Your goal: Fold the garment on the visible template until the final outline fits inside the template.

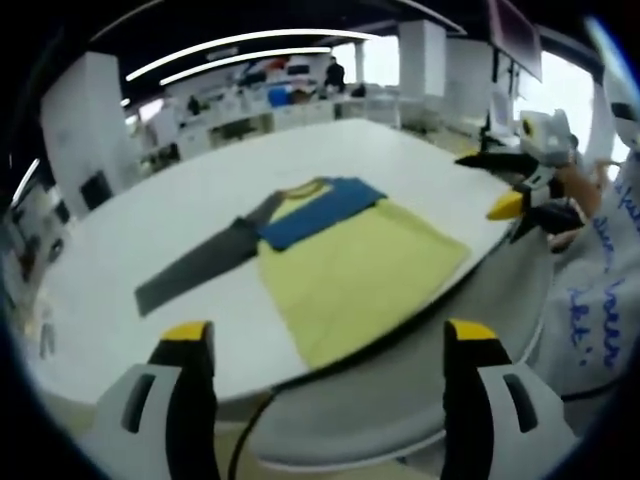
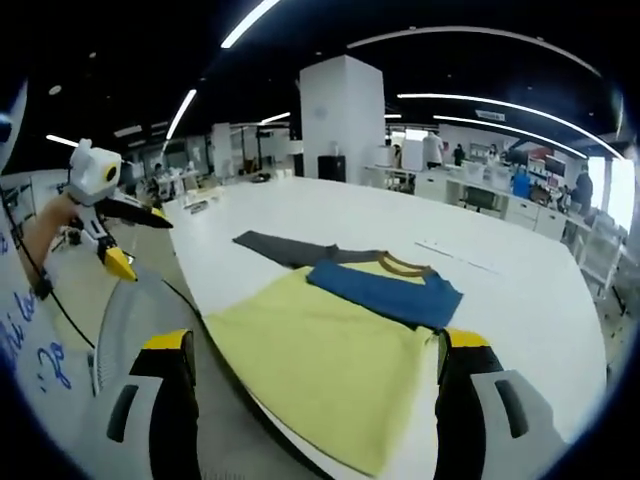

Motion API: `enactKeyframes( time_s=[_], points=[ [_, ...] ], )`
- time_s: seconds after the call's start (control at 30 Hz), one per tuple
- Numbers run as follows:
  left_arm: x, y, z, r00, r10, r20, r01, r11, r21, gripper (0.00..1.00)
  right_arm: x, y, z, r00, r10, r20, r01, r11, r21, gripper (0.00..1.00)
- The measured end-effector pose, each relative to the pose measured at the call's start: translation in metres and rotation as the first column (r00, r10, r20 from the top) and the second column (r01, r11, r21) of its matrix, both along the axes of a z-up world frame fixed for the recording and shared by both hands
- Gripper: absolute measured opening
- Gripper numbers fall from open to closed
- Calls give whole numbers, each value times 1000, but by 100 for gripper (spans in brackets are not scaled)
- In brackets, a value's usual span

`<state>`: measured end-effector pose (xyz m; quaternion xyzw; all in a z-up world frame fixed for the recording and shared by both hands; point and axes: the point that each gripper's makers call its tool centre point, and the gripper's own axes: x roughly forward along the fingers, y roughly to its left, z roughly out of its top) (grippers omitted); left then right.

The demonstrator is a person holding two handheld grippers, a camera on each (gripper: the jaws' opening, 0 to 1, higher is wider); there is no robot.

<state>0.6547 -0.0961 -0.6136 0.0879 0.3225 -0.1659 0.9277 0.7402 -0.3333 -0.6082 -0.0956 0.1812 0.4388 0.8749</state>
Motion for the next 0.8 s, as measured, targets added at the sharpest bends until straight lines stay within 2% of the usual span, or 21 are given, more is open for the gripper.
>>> enactKeyframes(
  time_s=[0.27, 0.37, 0.5, 0.63, 0.67, 0.8],
  points=[
    [5, 0, -1, 998, -63, -23, 64, 998, 8, 94, -11, -11, 5, 999, -27, -21, 28, 999, 38, 100],
    [7, 1, 2, 995, -93, -18, 94, 995, 25, 96, -17, -17, 9, 998, -58, -13, 58, 998, 38, 100],
    [4, -3, 11, 989, -148, 8, 148, 989, -2, 99, -24, -25, 16, 993, -114, 0, 114, 993, 37, 100],
    [-4, -5, 23, 972, -232, 35, 232, 973, 3, 100, -31, -30, 20, 989, -148, 3, 148, 988, 46, 100],
    [-9, -8, 24, 959, -282, 26, 282, 959, -6, 100, -33, -33, 19, 986, -168, 9, 168, 985, 26, 100],
    [-12, -8, 40, 943, -327, 67, 330, 943, -41, 100, -38, -33, 17, 985, -173, 1, 173, 985, 5, 100]
  ],
)
